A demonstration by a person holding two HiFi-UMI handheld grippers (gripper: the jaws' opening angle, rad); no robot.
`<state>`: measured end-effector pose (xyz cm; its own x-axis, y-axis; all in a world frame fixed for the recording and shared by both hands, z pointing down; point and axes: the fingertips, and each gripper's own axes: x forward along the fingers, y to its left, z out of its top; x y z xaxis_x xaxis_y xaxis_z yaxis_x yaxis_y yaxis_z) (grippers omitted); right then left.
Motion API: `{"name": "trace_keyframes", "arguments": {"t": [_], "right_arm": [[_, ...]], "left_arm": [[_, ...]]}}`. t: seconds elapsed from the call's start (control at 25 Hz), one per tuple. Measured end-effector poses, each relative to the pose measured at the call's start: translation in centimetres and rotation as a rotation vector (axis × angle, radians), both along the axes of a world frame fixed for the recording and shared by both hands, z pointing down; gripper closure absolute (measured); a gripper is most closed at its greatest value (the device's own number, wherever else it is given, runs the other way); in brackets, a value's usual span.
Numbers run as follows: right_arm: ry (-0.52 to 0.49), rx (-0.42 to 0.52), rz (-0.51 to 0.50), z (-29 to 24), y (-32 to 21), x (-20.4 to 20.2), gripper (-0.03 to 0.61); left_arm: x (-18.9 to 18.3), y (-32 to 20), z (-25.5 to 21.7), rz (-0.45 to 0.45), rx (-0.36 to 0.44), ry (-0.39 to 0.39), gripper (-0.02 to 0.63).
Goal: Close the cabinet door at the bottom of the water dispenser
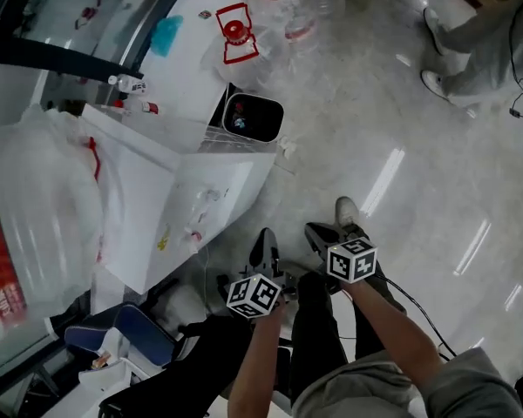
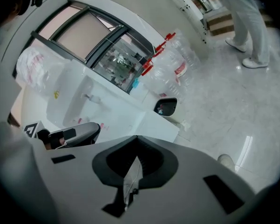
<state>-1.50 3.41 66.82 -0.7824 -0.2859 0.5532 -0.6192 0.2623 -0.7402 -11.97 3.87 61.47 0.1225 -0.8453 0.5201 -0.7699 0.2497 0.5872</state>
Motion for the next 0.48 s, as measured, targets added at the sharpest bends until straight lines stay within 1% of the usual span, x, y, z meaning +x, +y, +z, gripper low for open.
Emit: {"name": "trace_keyframes", "arguments": {"t": [0.2, 0.36, 0.48], "right_arm": [[-0.026, 0.108, -0.059, -7.4, 0.2, -1.7, 0.568], [-0.018, 0.174, -0.065, -14.3, 1.0, -1.9, 0.568], [-0.008, 0.233, -0.073, -19.7, 1.3, -1.9, 0.568]], "left_arm": [[-0.5, 0.7, -6.9, 0.065, 0.074, -0.054, 0.607], [-0.2, 1.8, -13.4, 0.134, 0.123, -0.093, 0.607], [-0.3, 2.2, -18.2, 0.158, 0.167, -0.135, 0.607]]}}
